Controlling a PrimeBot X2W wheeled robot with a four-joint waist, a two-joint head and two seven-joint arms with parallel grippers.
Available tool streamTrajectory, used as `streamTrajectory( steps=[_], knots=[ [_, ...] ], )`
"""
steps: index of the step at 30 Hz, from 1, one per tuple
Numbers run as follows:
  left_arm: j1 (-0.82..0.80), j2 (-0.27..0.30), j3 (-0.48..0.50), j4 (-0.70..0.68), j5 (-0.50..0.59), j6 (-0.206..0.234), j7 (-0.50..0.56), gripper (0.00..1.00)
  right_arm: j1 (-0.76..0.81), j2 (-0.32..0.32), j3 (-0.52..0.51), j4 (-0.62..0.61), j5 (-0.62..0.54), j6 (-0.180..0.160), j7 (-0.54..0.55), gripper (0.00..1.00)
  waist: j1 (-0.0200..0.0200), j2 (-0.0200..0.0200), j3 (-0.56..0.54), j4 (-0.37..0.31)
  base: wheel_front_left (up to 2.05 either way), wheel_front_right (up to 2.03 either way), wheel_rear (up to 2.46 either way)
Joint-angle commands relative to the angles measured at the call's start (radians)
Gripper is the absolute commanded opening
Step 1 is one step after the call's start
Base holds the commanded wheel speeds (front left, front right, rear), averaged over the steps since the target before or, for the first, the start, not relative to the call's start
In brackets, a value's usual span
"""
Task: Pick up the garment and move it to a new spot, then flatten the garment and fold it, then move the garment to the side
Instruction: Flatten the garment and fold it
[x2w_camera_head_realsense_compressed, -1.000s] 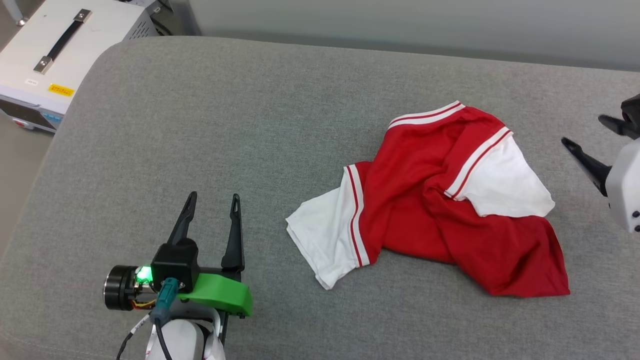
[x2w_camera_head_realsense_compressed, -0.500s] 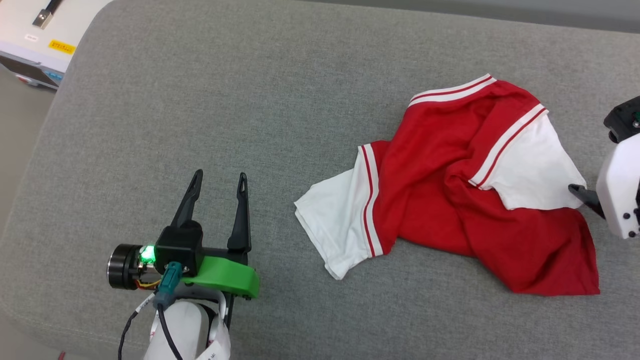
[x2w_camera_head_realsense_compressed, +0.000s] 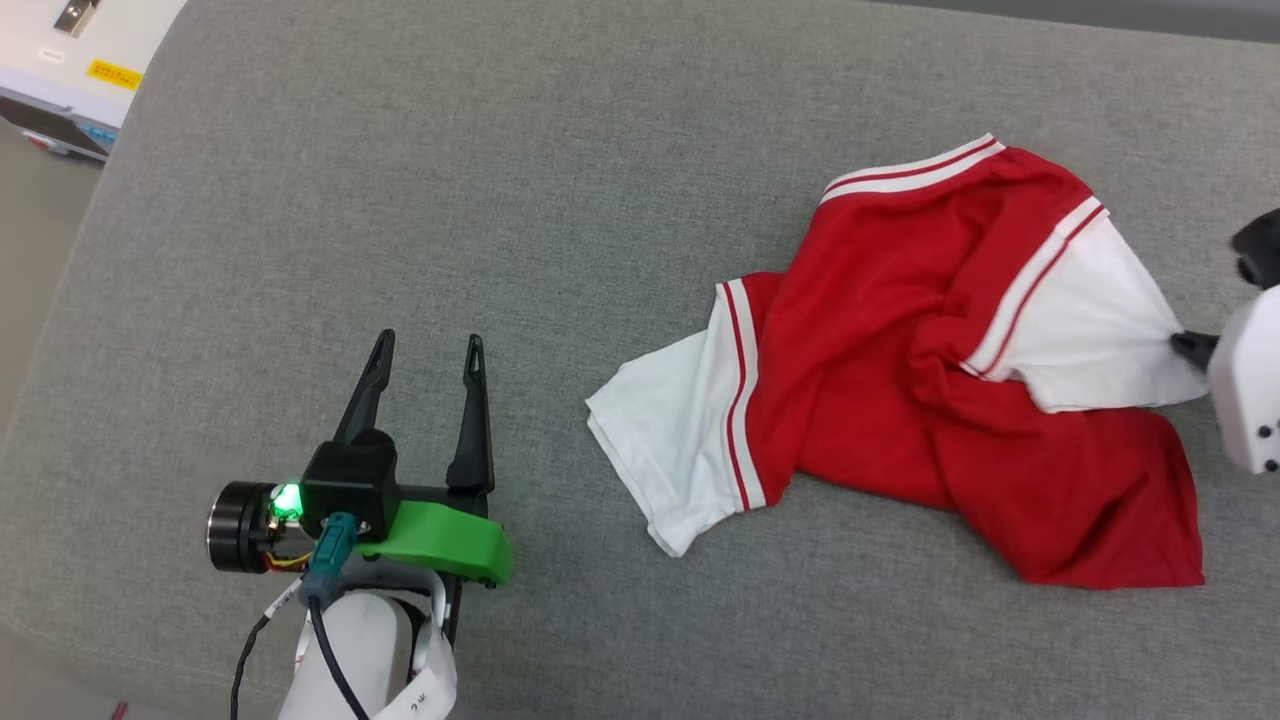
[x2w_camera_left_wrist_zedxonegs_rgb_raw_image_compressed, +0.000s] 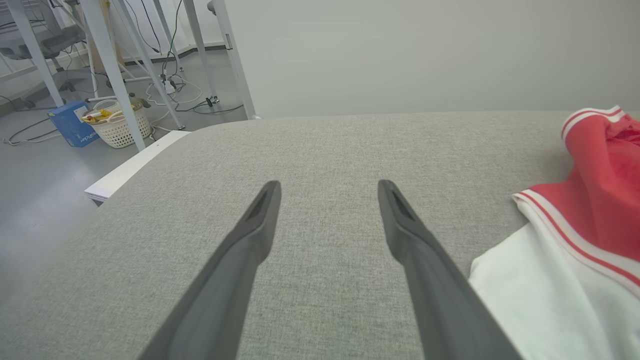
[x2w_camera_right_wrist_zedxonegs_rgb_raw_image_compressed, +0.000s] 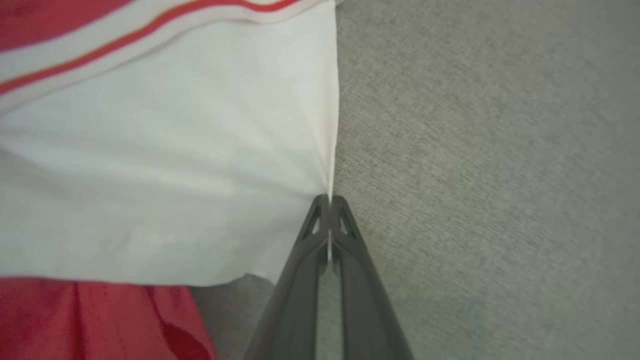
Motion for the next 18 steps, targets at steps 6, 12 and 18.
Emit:
streamTrajectory(
  steps=[6, 12, 18],
  knots=[
    [-0.002, -0.003, 0.010, 0.007, -0.001, -0.003, -0.006, 1.00, 0.039, -0.130, -0.101, 0.037, 0.061, -0.001, -0.022, 0.00, 0.0000, 0.0000, -0.034, -0.027, 0.00, 0.00, 0.00],
    [0.005, -0.003, 0.017, 0.013, -0.001, -0.009, -0.006, 1.00, 0.125, -0.194, -0.184, 0.109, 0.071, -0.001, 0.010, 0.00, 0.0000, 0.0000, -0.034, -0.030, 0.00, 0.00, 0.00],
    [-0.009, -0.002, 0.019, 0.023, 0.003, -0.020, -0.006, 1.00, 0.188, -0.129, -0.239, 0.207, 0.055, -0.001, 0.006, 0.00, 0.0000, 0.0000, -0.018, -0.029, 0.00, 0.00, 0.00]
  ],
)
